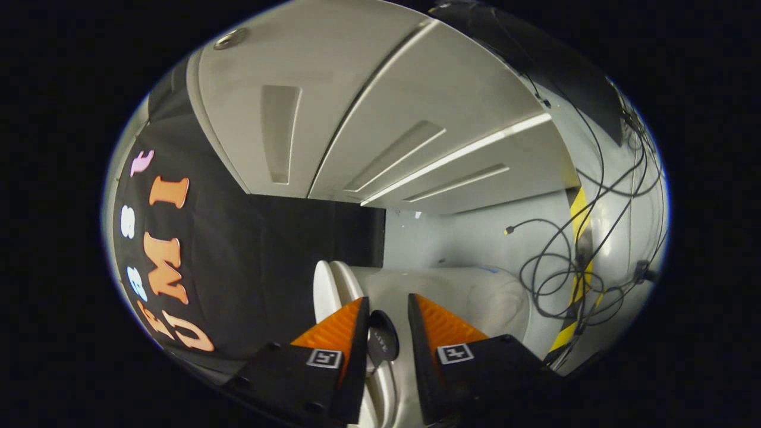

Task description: Open the toilet lid.

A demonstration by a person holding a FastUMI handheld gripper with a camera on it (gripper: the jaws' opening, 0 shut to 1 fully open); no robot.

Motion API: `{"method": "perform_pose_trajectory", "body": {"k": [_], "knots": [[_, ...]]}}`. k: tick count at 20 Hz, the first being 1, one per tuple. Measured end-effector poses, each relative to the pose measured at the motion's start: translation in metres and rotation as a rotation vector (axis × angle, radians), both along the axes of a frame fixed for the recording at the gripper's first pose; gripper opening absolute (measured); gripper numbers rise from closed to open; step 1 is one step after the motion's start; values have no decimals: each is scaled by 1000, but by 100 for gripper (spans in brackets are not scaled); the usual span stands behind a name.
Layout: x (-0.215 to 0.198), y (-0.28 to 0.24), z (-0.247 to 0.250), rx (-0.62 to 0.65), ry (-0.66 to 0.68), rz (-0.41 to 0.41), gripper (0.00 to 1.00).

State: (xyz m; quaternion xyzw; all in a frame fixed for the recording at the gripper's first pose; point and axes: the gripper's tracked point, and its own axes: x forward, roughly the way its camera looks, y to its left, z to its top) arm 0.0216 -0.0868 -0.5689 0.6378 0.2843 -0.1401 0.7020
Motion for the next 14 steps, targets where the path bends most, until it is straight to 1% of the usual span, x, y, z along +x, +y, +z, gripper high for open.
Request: {"method": "perform_pose_trajectory", "body": {"k": [1, 2, 3, 4, 5, 9, 14], "knots": [[1, -2, -1, 4, 8, -16, 35], [-6, -7, 4, 11, 7, -9, 31], [0, 0, 2, 15, 8, -20, 23], [0, 1, 5, 23, 0, -24, 23], [-2, 1, 8, 18, 2, -31, 14], [-1, 4, 24, 3, -7, -38, 14], [-1, 6, 44, -19, -40, -18, 14]]}}
